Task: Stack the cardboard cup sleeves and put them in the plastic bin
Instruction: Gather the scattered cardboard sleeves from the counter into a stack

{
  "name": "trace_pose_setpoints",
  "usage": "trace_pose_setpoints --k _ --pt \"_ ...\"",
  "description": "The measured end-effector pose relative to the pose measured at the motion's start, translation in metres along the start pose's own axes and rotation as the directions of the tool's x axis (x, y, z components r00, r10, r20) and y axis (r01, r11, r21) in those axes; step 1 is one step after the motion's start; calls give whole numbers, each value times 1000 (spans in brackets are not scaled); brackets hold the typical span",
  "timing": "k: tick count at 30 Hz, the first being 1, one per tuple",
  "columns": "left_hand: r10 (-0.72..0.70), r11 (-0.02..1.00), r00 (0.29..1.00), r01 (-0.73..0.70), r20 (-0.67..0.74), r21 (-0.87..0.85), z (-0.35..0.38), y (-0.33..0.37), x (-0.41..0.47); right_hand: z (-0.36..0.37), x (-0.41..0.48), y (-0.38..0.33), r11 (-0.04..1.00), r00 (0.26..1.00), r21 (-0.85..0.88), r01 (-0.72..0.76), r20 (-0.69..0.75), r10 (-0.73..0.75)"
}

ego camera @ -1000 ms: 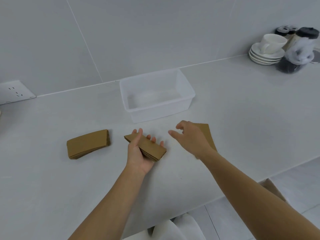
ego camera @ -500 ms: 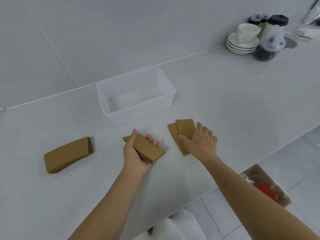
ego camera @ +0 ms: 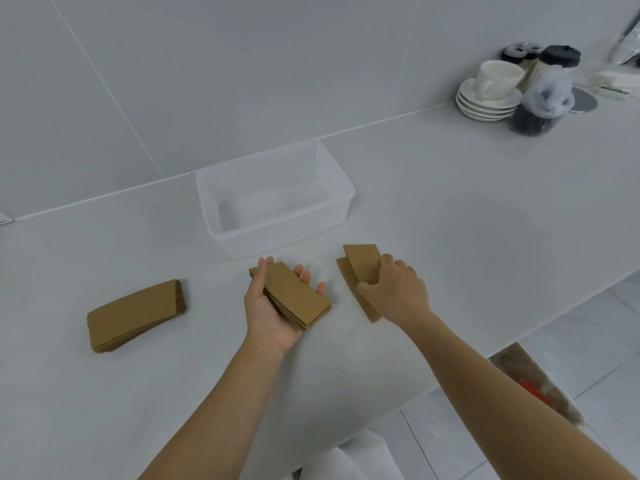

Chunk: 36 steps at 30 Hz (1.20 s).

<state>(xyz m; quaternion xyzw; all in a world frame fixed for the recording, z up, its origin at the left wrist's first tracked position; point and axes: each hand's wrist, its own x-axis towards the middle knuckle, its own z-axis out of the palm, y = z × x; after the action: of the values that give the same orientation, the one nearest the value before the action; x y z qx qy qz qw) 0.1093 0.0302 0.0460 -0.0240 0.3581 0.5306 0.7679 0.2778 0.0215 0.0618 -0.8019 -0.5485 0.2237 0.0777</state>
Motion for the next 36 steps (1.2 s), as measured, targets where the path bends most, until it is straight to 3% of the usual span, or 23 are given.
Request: trace_pose_setpoints --k 4,8,12,20,26,30,36 --pt "1 1000 1000 -1 22 -13 0 2 2 -10 -7 -23 976 987 206 75 124 -102" --pt "-3 1000 995 3 96 7 -5 3 1 -13 -24 -49 923 967 337 184 106 -231" --pt "-19 997 985 5 174 83 -9 6 -1 -3 -39 -67 904 937 327 276 118 -329" --pt "97 995 991 -100 93 23 -14 11 -7 23 -46 -76 876 868 174 450 146 -474" --pt "107 994 991 -108 80 12 -13 13 -8 26 -42 -74 863 860 183 471 125 -495" --pt "102 994 992 -100 75 -34 -13 12 -8 19 -42 -74 845 894 323 427 -11 -448" --pt "89 994 995 -86 39 -68 -18 11 -6 22 -15 -50 958 959 138 251 -169 -226"
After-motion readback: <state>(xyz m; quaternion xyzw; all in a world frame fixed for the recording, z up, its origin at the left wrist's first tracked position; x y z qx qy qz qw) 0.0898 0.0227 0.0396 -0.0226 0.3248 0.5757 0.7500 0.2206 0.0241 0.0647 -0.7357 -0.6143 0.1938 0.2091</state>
